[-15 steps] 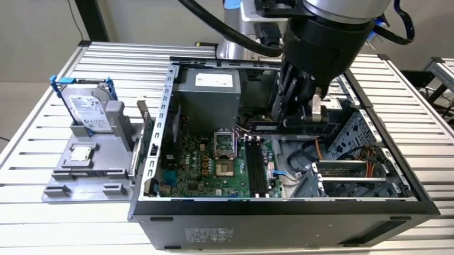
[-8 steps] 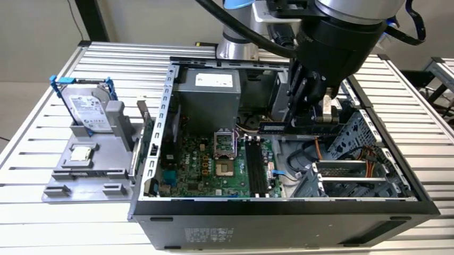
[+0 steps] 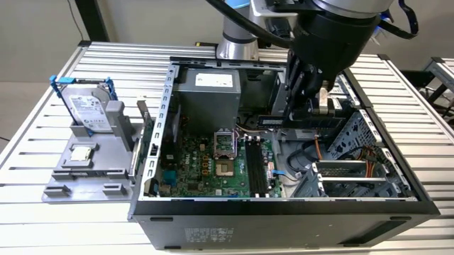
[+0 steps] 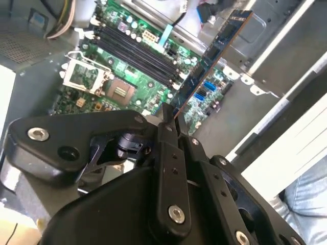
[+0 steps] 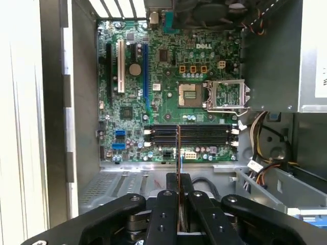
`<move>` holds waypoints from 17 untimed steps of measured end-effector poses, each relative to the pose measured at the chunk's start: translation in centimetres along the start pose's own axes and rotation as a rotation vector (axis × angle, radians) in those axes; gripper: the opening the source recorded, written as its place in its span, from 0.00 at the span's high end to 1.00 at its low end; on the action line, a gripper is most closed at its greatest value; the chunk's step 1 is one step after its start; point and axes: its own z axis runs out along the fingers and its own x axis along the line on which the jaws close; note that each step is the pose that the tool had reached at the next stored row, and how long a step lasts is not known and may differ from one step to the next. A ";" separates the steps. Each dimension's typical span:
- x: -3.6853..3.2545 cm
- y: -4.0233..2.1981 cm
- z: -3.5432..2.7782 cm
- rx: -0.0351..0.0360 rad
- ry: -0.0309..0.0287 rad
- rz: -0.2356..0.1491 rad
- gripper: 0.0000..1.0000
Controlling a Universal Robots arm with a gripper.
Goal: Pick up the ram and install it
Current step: 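Pick up the ram and move it above insertion slot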
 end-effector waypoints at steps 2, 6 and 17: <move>-0.91 0.03 0.03 0.0000 -0.0001 0.000 1.00; -2.73 0.07 0.07 0.0000 0.0000 0.000 1.00; -5.55 0.16 0.17 0.0004 -0.0002 0.005 1.00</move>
